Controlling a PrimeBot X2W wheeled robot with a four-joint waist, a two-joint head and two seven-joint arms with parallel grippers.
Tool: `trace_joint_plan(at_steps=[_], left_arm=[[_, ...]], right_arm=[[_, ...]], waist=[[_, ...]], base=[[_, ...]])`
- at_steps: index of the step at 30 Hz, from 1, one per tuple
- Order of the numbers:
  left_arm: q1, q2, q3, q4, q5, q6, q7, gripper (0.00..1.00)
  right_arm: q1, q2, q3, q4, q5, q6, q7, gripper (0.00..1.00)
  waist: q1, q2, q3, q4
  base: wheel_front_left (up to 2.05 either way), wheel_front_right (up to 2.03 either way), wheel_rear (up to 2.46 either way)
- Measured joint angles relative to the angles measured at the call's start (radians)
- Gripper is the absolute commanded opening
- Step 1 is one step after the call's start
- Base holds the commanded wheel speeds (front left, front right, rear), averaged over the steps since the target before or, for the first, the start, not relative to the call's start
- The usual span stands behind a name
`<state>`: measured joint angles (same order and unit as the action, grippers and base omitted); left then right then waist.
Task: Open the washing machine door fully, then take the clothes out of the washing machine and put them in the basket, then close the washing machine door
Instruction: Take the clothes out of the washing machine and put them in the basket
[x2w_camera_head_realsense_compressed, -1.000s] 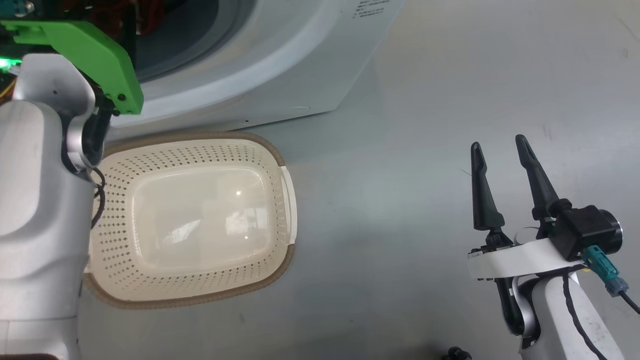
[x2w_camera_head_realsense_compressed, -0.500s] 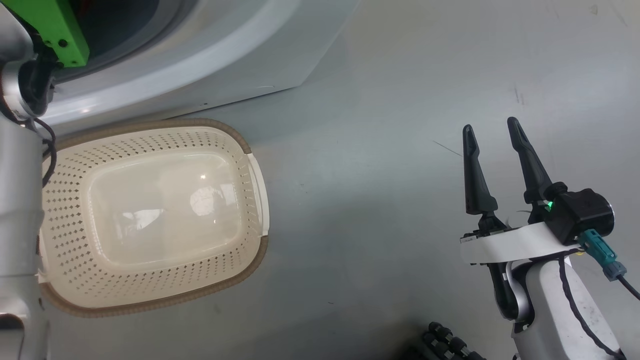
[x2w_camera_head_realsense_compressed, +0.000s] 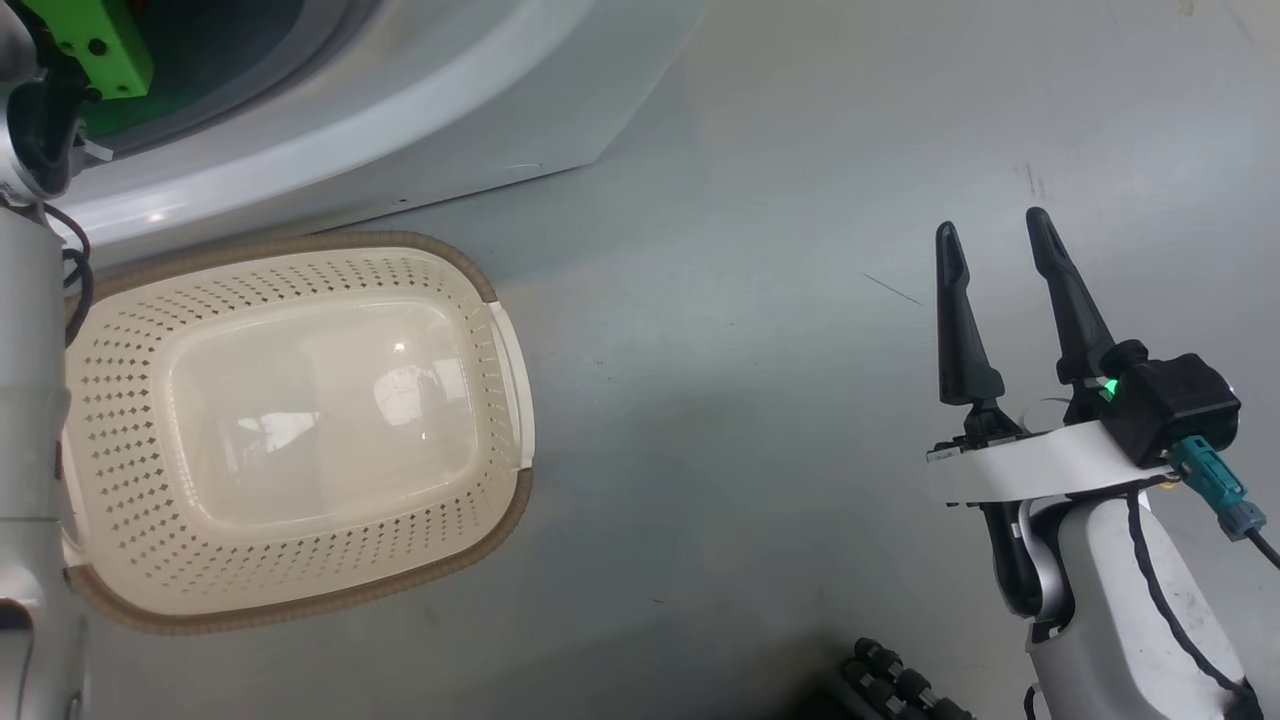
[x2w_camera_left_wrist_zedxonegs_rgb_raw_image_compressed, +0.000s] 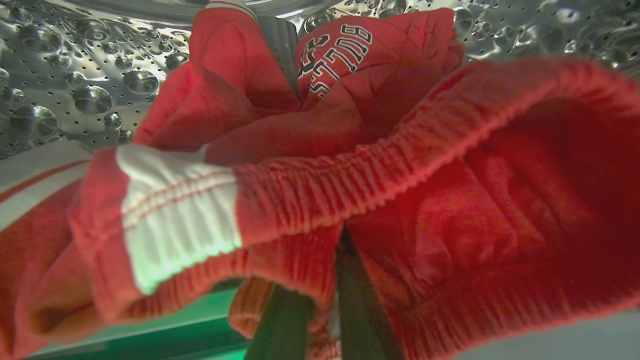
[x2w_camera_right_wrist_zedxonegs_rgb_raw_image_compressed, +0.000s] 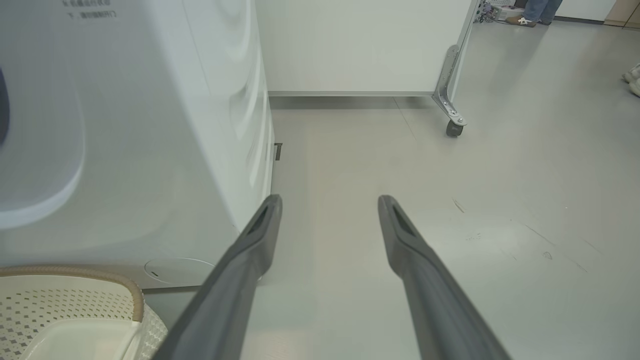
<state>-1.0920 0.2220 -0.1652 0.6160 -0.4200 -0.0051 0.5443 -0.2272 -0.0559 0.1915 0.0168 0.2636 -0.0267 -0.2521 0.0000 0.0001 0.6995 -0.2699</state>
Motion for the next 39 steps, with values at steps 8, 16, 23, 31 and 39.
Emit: trace_joint_plan(at_steps=[8,16,23,31,39], left_arm=[[0.0,-0.033,0.002,0.026,0.001,-0.002,-0.09,0.0],[0.006,-0.051,0.025,0.022,-0.001,-0.015,-0.244,0.0],[0.066,-0.075,0.04,0.005,-0.001,-0.022,-0.392,0.0],[0.195,-0.081,0.055,-0.032,0.0,-0.026,-0.565,0.0],[0.344,-0.087,0.03,-0.077,0.037,-0.028,-0.709,0.0]], right_arm=[[-0.009,0.001,-0.029,0.006,-0.002,0.002,0.0,1.0],[-0.009,-0.001,-0.048,0.015,-0.02,0.002,0.0,1.0],[-0.009,-0.012,-0.051,0.024,-0.039,0.007,0.0,1.0],[-0.003,-0.011,-0.051,0.041,-0.048,0.016,0.0,1.0],[0.038,-0.012,-0.053,0.06,-0.056,0.017,0.0,1.0]], waist=[[0.0,0.0,-0.014,0.021],[0.0,0.0,-0.047,0.05],[0.0,0.0,-0.087,0.082],[0.0,0.0,-0.152,0.113],[0.0,0.0,-0.233,0.139]], base=[[0.0,0.0,0.0],[0.0,0.0,0.0],[0.0,0.0,0.0],[0.0,0.0,0.0],[0.0,0.0,0.0]])
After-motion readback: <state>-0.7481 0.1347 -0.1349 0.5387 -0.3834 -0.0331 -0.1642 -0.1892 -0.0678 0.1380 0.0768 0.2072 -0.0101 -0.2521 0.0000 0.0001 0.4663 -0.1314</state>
